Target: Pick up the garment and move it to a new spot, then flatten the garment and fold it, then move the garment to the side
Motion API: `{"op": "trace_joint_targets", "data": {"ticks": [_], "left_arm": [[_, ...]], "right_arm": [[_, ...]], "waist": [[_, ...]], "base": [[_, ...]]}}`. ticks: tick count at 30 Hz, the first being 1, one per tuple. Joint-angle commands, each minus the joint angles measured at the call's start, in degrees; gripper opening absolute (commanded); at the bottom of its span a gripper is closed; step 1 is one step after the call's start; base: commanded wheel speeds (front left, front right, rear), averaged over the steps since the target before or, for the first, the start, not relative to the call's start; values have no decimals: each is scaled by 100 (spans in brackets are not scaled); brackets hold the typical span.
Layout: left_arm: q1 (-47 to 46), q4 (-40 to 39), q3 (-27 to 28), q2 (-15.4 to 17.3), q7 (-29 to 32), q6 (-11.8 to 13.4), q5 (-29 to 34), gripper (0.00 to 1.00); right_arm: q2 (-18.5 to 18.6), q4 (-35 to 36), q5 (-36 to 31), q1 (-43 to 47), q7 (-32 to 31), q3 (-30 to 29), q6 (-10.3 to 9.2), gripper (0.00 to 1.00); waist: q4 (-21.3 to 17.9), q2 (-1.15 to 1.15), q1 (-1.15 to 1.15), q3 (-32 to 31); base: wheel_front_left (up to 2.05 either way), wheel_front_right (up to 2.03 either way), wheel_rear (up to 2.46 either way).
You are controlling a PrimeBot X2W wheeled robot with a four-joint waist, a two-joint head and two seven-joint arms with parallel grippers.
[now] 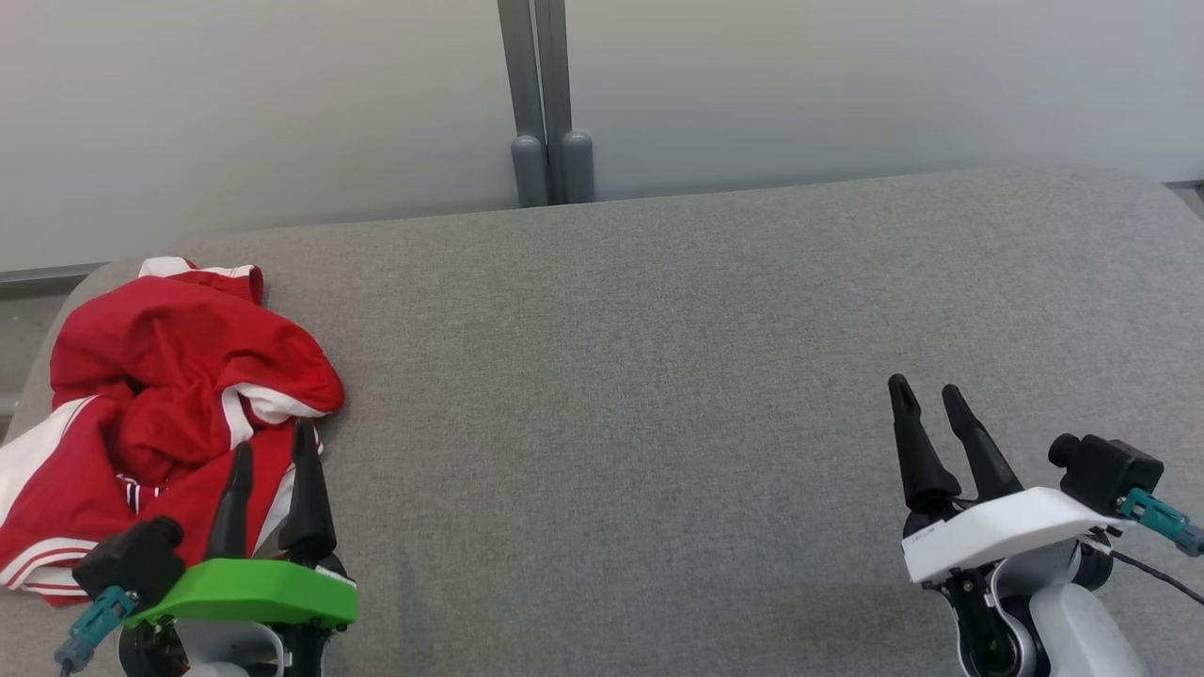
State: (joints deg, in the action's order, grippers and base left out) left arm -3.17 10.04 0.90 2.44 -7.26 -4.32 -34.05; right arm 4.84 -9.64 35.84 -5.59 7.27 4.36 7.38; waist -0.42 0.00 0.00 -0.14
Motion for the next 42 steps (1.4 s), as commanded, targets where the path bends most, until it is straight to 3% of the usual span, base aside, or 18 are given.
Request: {"op": "trace_joint_targets", "data": {"ticks": [1, 42], "left_arm": [[-9, -42, -15, 47, -70, 21, 217, 100], [-108, -89, -144, 59, -605, 68, 2286, 100]], "right_arm": [[45, 44, -176, -125, 70, 25, 14, 100], [82, 303, -2217, -210, 610, 428, 17, 100]], "waist": [[3, 0, 0, 0], [11, 0, 0, 100]], "base": [[0, 0, 0], [0, 0, 0]]}}
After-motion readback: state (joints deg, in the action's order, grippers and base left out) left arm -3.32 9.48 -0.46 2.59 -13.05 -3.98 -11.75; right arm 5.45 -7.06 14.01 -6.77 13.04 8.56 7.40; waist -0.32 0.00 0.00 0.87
